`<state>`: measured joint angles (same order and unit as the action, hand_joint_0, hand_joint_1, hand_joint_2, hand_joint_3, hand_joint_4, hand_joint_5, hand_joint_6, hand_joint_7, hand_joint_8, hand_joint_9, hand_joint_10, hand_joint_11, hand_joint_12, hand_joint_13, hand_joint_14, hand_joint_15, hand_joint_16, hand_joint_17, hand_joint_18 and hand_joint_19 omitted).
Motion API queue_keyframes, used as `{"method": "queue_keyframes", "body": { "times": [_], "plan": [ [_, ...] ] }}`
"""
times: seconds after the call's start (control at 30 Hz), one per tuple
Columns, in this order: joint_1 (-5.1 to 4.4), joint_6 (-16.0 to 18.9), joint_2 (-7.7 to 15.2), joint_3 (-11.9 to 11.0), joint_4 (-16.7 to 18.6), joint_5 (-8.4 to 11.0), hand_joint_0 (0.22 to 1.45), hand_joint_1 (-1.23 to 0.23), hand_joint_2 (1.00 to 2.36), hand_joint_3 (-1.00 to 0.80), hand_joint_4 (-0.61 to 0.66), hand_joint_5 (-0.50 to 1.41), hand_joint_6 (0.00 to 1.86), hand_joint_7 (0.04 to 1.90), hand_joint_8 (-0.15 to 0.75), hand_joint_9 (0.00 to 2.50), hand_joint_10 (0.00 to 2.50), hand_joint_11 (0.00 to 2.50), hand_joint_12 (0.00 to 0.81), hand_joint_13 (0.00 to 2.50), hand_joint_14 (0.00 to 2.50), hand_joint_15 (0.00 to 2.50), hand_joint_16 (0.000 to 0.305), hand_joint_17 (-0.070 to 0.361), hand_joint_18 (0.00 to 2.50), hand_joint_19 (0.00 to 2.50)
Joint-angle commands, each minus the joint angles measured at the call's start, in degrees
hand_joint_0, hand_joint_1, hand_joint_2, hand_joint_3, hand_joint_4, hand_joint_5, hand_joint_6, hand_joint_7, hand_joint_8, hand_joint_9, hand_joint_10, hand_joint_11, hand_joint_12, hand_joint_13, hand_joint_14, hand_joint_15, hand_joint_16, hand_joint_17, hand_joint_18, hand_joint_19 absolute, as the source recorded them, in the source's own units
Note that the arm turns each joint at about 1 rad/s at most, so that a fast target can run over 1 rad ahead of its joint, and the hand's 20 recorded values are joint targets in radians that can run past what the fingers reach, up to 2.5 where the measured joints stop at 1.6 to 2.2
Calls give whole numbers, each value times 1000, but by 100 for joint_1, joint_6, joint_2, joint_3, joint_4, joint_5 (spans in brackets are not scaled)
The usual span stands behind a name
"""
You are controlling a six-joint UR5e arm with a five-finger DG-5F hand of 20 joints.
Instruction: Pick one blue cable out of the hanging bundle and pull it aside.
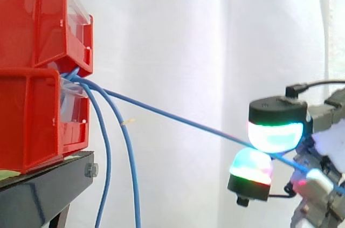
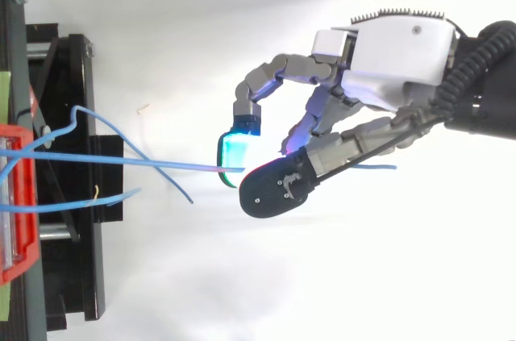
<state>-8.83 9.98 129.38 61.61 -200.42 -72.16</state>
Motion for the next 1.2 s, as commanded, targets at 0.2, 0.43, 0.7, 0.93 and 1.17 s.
{"method": "queue_keyframes", "body": {
  "times": [0.2, 0.43, 0.7, 0.93, 1.17],
  "plan": [
    [-31, -128, 0, 589, 997, -26, 600, -837, 1010, -243, -164, -21, 877, 987, 185, 1117, 18, 526, 321, 741, 20, 499, 53, 119, 524, 395],
    [-40, -181, 0, 897, 1867, -18, 600, -832, 1009, -241, -167, -19, 875, 978, 193, 1099, 19, 493, 326, 724, 20, 493, 55, 124, 489, 371],
    [-75, -216, 8, 932, 1946, -18, 597, -828, 1007, -222, -169, -14, 870, 974, 197, 1122, 16, 481, 337, 745, 18, 491, 58, 131, 500, 371],
    [-75, -242, 0, 932, 2016, 0, 591, -815, 1005, -210, -173, -11, 868, 965, 198, 1162, 16, 482, 343, 778, 17, 490, 60, 135, 524, 378],
    [-75, -242, 0, 932, 2025, 0, 585, -804, 1003, -192, -165, -8, 862, 978, 211, 1212, 16, 490, 347, 807, 17, 491, 62, 139, 544, 385]
  ]
}}
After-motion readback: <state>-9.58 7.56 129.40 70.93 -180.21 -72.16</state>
